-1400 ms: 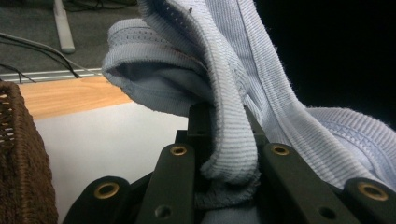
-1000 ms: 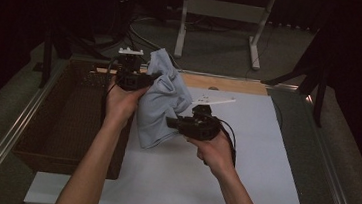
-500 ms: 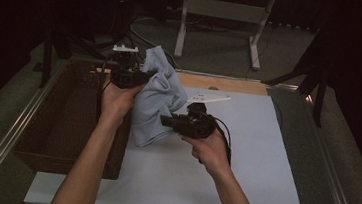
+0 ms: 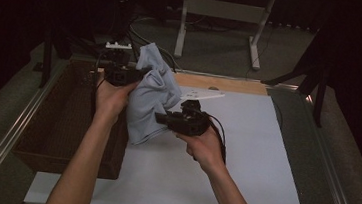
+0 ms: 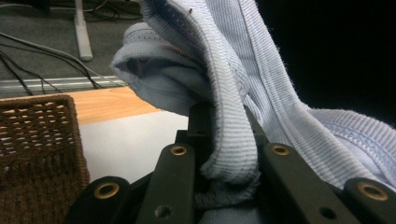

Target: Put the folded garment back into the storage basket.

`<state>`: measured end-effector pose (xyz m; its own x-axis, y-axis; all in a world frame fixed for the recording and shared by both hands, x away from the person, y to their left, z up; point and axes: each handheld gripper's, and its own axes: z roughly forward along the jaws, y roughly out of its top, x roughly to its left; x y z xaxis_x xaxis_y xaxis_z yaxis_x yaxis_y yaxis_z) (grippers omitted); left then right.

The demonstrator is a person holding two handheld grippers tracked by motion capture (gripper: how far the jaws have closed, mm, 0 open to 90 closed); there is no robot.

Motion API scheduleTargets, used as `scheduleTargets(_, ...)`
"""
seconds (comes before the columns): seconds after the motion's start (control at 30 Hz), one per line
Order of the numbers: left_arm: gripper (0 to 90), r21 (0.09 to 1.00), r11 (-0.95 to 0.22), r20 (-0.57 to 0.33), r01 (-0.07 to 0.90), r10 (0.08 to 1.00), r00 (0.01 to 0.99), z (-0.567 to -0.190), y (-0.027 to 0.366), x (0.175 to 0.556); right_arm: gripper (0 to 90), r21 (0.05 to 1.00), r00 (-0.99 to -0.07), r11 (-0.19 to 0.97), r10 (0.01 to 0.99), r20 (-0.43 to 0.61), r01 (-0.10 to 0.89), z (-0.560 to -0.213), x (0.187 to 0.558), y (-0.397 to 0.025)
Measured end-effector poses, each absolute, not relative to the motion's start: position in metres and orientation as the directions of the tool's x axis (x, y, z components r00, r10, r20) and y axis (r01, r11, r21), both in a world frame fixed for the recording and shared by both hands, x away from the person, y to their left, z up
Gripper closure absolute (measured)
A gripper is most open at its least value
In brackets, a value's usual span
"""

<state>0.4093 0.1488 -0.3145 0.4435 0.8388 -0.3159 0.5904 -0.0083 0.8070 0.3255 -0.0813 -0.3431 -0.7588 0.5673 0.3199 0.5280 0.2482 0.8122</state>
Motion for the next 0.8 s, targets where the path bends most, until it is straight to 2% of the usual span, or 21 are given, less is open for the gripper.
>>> scheduleTargets(0.8, 82.5, 0.808, 0.012, -0.319, 0.589, 0.849, 0.421, -0.310, 0.165, 0.412, 79.1, 0.816, -0.762, 0.242, 0.562, 0.323, 0.525, -0.339, 0.331, -0.062)
